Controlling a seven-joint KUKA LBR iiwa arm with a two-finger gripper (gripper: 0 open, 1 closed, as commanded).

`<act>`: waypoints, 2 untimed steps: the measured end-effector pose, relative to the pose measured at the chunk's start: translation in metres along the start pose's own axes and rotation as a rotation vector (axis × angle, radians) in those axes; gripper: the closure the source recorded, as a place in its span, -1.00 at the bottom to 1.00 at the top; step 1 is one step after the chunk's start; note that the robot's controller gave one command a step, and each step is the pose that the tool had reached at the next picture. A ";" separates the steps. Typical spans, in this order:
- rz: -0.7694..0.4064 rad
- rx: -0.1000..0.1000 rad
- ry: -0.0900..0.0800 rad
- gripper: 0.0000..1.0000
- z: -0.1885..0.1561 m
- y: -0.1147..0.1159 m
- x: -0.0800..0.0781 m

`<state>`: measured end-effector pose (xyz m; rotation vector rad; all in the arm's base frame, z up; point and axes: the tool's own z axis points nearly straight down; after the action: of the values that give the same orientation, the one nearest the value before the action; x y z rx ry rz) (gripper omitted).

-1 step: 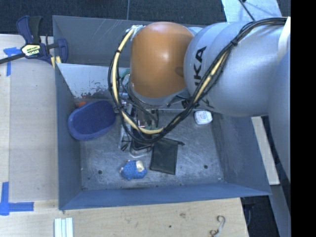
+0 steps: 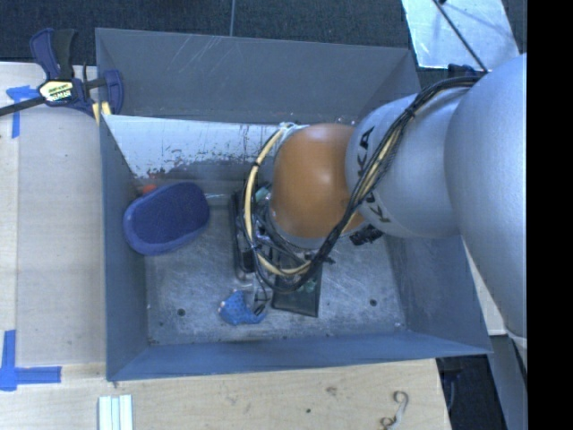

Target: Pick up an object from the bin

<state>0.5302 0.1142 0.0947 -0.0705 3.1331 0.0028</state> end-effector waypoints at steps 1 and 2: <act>-0.131 -0.017 0.000 -1.00 0.014 -0.043 -0.054; -0.111 -0.006 -0.012 -1.00 0.015 -0.033 -0.047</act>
Offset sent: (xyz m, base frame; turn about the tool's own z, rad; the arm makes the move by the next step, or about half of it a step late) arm 0.0525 -0.0524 -0.0247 -0.1186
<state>0.5790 0.0835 0.0800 -0.2439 3.1125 0.0125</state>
